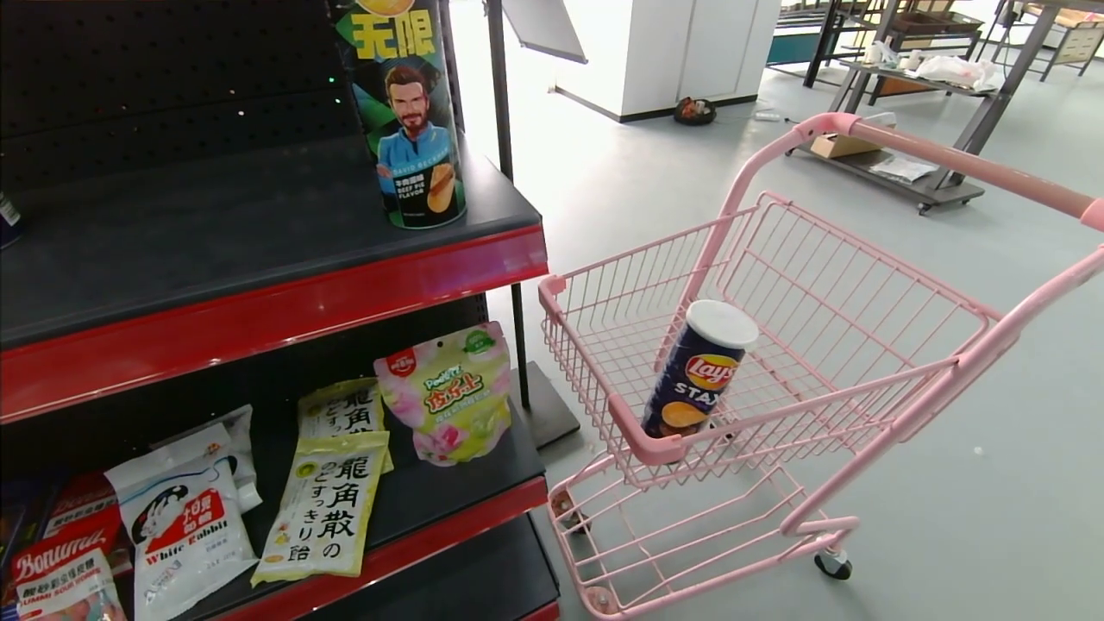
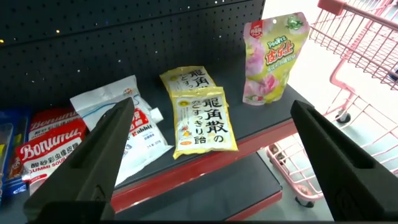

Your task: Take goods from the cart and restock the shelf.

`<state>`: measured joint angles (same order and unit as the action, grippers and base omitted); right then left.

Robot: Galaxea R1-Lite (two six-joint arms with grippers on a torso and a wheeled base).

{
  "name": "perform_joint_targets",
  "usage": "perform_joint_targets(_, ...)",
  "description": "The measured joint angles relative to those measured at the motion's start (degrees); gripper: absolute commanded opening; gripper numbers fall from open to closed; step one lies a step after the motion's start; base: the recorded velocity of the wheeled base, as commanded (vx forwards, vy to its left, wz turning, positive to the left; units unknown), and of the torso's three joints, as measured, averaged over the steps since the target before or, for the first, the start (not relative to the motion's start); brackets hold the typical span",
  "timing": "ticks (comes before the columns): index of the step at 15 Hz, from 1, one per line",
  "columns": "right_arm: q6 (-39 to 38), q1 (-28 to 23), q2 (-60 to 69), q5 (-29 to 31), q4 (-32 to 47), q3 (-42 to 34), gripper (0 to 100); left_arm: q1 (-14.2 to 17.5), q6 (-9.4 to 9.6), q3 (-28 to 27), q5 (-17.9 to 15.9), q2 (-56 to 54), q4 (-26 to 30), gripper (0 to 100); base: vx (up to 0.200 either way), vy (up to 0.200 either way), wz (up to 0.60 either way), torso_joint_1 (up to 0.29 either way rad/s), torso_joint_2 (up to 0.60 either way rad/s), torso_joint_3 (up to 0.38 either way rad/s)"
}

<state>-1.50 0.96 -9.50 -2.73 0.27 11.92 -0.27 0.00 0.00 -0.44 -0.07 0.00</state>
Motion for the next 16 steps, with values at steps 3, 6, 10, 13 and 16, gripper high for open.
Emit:
perform_joint_targets(3, -2.1, 3.4, -17.8, -6.0, -4.9, 9.6, 100, 0.0, 0.0, 0.0, 0.0, 0.0, 0.0, 100, 0.0, 0.0, 0.0, 0.0, 0.0, 0.0)
perform_joint_targets(6, -3.3, 6.2, -38.2, -12.6, -17.3, 13.0, 100, 0.0, 0.0, 0.0, 0.0, 0.0, 0.0, 100, 0.0, 0.0, 0.0, 0.0, 0.0, 0.0)
perform_joint_targets(10, -4.4, 11.2, -58.3, -17.7, -25.9, 14.2, 100, 0.0, 0.0, 0.0, 0.0, 0.0, 0.0, 100, 0.0, 0.0, 0.0, 0.0, 0.0, 0.0)
perform_joint_targets(13, -4.4, 14.3, -65.8, -18.1, -30.0, 14.8, 100, 0.0, 0.0, 0.0, 0.0, 0.0, 0.0, 100, 0.0, 0.0, 0.0, 0.0, 0.0, 0.0)
perform_joint_targets(16, -4.2, 15.6, -71.2, -18.1, -33.9, 15.1, 100, 0.0, 0.02, 0.0, 0.0, 0.0, 0.0, 100, 0.0, 0.0, 0.0, 0.0, 0.0, 0.0)
